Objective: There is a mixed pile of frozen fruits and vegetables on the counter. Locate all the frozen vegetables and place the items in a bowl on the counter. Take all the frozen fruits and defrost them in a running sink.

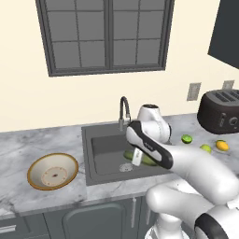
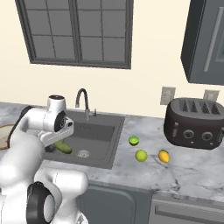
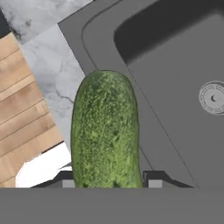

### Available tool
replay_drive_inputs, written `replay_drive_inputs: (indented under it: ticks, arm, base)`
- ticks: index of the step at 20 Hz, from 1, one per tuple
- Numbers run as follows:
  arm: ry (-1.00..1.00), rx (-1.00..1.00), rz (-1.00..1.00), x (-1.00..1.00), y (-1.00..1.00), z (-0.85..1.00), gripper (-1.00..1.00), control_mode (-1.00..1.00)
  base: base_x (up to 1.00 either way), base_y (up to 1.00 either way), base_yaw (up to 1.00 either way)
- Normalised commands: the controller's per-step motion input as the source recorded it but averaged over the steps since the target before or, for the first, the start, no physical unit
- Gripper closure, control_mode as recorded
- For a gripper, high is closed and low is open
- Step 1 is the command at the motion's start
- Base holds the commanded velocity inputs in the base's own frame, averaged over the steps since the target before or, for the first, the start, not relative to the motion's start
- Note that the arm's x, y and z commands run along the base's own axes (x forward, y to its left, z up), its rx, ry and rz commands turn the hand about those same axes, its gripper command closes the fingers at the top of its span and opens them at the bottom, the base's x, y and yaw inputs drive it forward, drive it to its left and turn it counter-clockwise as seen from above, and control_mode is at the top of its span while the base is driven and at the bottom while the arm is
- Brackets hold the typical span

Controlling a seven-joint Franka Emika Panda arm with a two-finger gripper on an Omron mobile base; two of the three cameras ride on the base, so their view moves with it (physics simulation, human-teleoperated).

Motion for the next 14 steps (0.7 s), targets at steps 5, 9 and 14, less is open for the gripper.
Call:
replay_drive_inputs:
  ticks: [5, 9, 14]
  arm:
    - [0.06, -0.07, 0.21, 0.03, 0.89, 0.22, 1.0, -1.0]
    - [0.06, -0.07, 0.14, 0.22, 0.91, 0.26, 1.0, -1.0]
    - [0.05, -0.04, 0.14, 0.25, 0.85, 0.34, 1.0, -1.0]
  base:
    - [0.0, 0.0, 0.0]
    - [0.0, 0.0, 0.0]
    - [0.0, 0.0, 0.0]
